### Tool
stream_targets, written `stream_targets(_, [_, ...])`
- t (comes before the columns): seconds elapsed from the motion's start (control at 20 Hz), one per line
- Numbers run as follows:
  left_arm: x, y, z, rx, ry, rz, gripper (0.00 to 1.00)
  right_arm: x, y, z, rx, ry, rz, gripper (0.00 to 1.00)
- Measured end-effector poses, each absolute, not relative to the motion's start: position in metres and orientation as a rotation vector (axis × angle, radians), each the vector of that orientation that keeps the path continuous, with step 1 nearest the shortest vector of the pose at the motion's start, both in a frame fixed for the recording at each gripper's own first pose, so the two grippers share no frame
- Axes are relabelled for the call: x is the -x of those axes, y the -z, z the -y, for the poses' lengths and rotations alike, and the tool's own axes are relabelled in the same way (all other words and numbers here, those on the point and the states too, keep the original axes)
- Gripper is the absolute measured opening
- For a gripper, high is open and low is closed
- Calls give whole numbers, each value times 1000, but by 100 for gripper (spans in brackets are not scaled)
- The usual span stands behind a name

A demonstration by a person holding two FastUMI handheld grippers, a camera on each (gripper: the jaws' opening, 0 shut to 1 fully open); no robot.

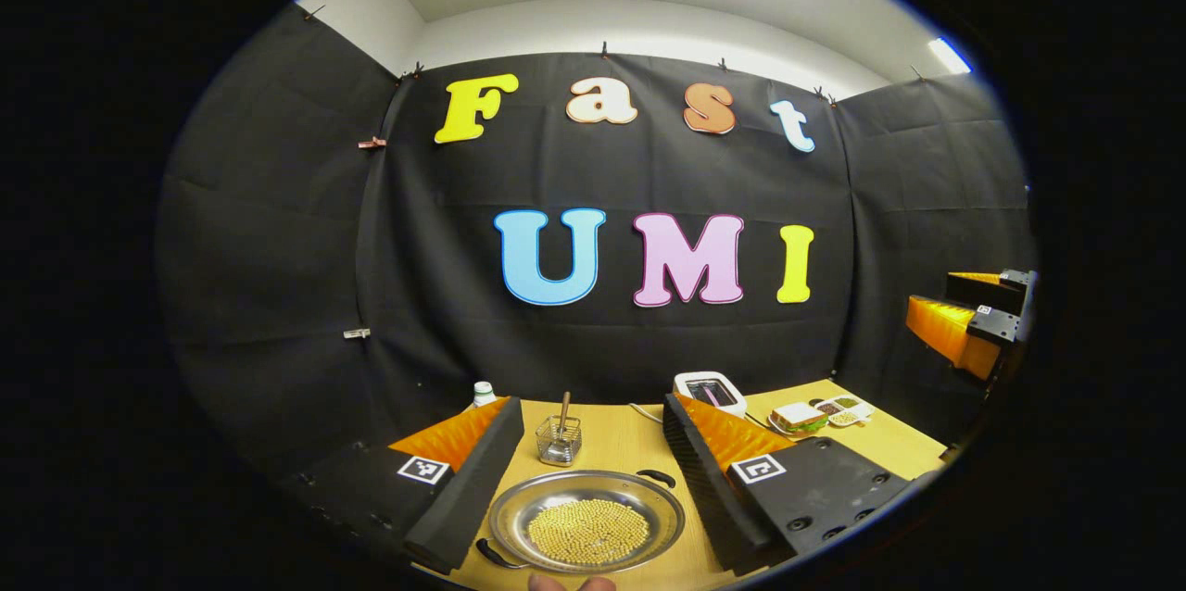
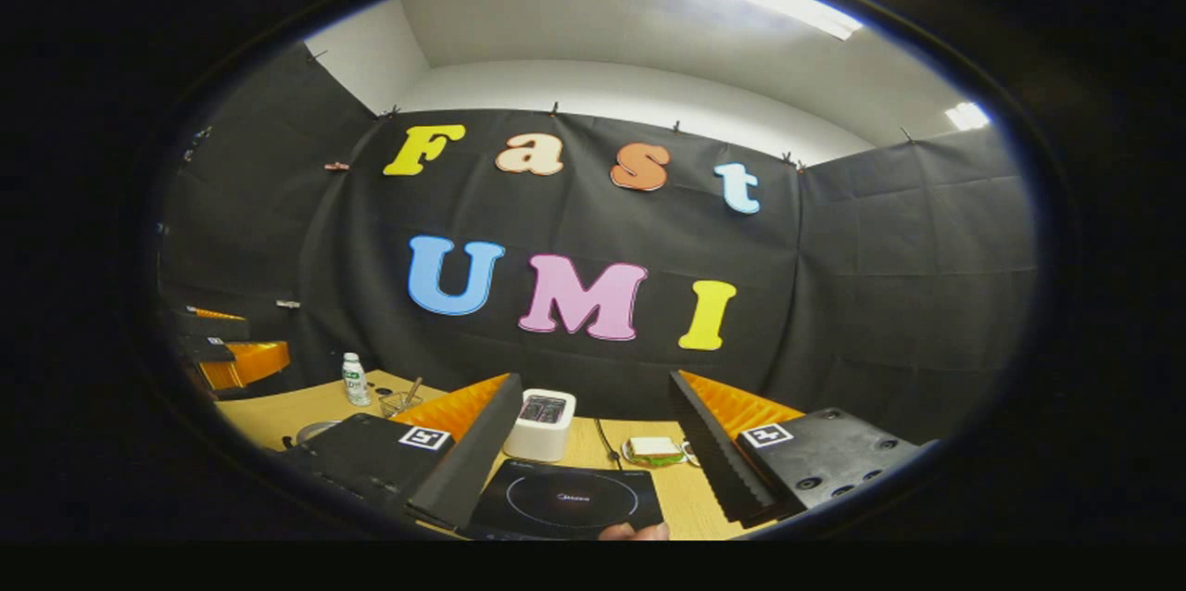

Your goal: First push the handle of the pot to place it horizontally, then grasp the pot with both hands and set it on the induction cooktop.

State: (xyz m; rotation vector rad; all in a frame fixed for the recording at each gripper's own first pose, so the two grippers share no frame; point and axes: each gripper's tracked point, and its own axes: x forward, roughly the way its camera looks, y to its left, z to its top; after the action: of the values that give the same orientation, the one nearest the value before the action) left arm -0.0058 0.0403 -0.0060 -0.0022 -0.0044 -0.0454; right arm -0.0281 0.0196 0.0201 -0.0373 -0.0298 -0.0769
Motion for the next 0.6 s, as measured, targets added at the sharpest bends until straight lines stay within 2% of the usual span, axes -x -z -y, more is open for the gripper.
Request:
stream_targets(0.2, [4, 5, -52, 0, 27, 2, 95, 28, -19, -23, 57, 75, 27, 98])
stream_targets(0.3, [3, 3, -55, 1, 23, 16, 81, 28, -19, -25, 67, 77, 28, 98])
stream_targets(0.55, [8, 3, -48, -30, 108, 2, 5, 27, -18, -28, 85, 75, 33, 98])
stream_targets(0.6, [8, 1, -44, -29, 130, 4, 4, 27, -18, -28, 79, 76, 33, 98])
